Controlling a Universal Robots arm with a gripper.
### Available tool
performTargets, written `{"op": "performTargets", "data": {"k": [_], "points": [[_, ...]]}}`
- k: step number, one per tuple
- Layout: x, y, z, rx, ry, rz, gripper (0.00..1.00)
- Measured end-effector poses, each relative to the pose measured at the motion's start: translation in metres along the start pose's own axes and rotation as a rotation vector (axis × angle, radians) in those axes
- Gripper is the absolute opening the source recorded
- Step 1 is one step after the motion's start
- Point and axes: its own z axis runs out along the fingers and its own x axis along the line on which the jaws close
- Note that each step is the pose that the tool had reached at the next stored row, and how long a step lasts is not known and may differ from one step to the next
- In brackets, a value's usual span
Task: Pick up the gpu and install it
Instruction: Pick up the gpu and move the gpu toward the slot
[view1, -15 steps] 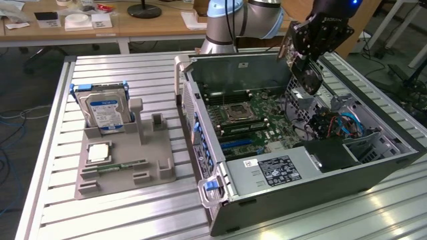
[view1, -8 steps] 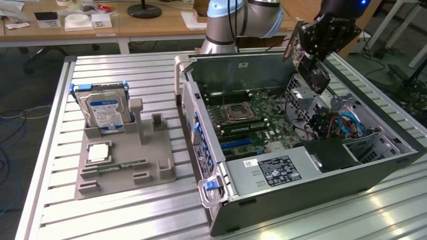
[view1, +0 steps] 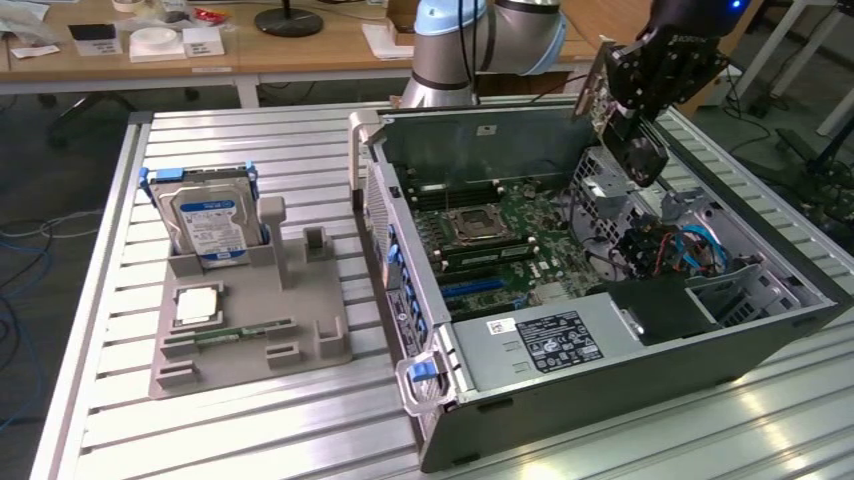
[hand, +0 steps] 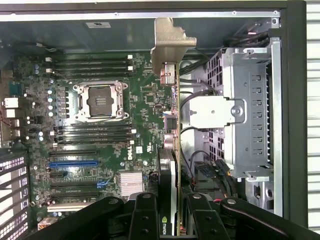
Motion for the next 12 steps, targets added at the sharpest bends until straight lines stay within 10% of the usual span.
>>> {"op": "performTargets", "data": {"k": [12], "points": [[0.0002, -0.0005, 0.0092, -0.0001, 0.0, 0.0, 0.27]]}}
